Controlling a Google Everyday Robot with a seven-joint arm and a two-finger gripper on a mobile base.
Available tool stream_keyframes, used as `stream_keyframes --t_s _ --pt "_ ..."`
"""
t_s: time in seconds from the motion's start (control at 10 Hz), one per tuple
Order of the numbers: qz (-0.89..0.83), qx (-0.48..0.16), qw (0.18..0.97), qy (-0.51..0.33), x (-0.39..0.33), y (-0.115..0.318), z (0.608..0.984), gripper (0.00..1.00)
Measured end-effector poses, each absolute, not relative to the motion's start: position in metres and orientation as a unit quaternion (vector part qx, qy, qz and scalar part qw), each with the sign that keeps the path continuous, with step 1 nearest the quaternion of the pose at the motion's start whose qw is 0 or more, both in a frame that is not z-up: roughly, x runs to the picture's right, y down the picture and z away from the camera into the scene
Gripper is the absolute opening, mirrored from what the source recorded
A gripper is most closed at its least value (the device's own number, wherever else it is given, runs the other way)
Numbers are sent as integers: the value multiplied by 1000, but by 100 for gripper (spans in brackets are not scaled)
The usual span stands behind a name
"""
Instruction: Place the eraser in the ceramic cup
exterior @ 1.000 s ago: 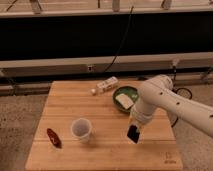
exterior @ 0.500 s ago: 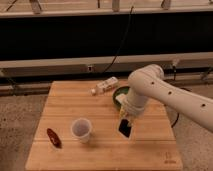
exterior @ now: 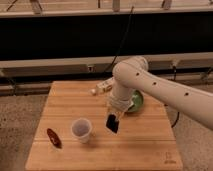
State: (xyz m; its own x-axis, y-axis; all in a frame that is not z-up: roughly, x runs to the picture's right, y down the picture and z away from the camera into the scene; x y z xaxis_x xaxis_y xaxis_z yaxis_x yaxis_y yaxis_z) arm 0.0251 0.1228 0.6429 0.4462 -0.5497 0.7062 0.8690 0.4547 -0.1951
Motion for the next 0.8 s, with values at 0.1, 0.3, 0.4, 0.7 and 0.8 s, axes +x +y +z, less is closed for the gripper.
stream_keyframes --t_s 0.1,0.3,0.4,0.7,0.8 --pt "-454 -275 795 -293 8 121 638 0" --pt "-471 -274 783 -300 -11 121 632 0" --pt "-482 -271 775 -305 -29 121 628 0" --pt "-502 -268 762 -311 -56 118 621 0" --pt "-505 -268 759 -311 -60 118 620 0"
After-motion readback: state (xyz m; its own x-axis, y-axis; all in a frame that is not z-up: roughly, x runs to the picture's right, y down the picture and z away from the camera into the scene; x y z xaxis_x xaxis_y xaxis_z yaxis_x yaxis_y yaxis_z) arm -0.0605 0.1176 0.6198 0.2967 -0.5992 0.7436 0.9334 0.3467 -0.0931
